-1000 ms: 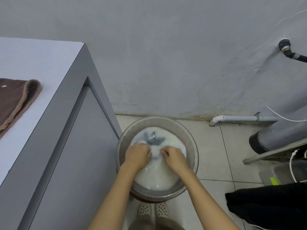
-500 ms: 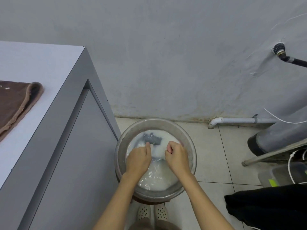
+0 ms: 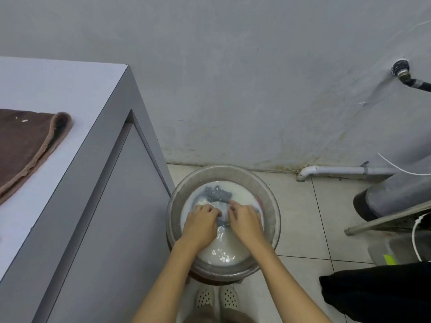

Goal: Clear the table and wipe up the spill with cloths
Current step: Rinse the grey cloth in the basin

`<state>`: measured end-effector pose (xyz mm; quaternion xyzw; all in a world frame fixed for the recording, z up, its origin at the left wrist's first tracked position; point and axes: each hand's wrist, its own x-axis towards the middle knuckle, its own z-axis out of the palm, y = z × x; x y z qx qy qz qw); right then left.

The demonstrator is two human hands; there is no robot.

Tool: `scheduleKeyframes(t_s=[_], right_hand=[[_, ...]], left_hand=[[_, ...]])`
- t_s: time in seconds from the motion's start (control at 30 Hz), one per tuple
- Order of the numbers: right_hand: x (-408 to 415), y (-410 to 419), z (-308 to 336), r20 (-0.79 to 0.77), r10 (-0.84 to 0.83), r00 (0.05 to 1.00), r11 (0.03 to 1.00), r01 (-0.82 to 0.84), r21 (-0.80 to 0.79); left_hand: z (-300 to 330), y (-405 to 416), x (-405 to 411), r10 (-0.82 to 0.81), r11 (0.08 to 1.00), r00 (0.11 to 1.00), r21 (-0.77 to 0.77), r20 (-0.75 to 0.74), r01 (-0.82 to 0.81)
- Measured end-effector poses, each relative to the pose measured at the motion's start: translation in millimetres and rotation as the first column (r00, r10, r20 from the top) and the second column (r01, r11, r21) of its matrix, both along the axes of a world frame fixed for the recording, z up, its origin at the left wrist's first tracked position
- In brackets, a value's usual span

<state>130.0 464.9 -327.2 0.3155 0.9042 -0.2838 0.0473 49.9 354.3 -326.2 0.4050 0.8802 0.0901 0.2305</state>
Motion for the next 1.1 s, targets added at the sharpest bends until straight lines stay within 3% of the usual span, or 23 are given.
scheduleKeyframes(t_s=[0.13,0.2,0.3,0.4,0.5,0.63,0.7,0.73,0.8,0.87,1.03,1.1], right_hand=[[5,-10,-10,0.321,0.204,0.925,0.977,-0.171,-0.128],[5,-10,-11,0.312,0.204,0.928,0.978,-0.182,-0.098],[3,-4,2,-0.014,0.017,1.0,1.0,-0.017,0.007],[-3,-1,25,-0.35,-0.168,0.922,0.985,0.17,-0.024],[-12,0,50,-0.49,-0.243,0.837,0.968,0.246,-0.06],[-21,5,65,-0.611,-0.189,0.769,0.972,0.233,-0.008],[-21,9,66,-0.5,-0.205,0.841,0.975,0.219,-0.031],[-21,11,66,-0.392,-0.201,0.898,0.979,0.194,-0.058],[-17,11,62,-0.1,-0.092,0.991,0.989,0.078,-0.128],[-15,12,60,0.076,0.016,0.997,0.985,-0.003,-0.173],[-22,14,78,-0.263,-0.18,0.948,0.982,0.157,-0.108],[-23,11,78,-0.318,-0.232,0.919,0.973,0.221,-0.071]], left_hand=[[-3,1,2,-0.126,0.948,0.986,-0.279,0.111,0.153],[-2,1,-1,-0.114,0.949,0.983,-0.276,0.146,0.152],[10,2,-7,0.011,0.999,0.996,-0.043,0.085,-0.007],[26,5,-10,0.205,0.948,0.978,0.252,-0.021,-0.193],[39,16,-13,0.295,0.825,0.955,0.495,0.034,-0.273],[59,30,-18,0.368,0.7,0.93,0.661,-0.008,-0.272],[60,31,-21,0.322,0.735,0.947,0.636,-0.023,-0.234],[57,30,-23,0.259,0.815,0.966,0.541,-0.018,-0.208],[48,24,-26,0.092,0.976,0.996,0.195,0.012,-0.093],[42,19,-29,0.062,0.997,0.996,0.033,0.068,-0.065],[61,18,-34,0.171,0.936,0.985,0.312,-0.007,-0.16],[69,20,-30,0.235,0.897,0.972,0.387,-0.009,-0.213]])
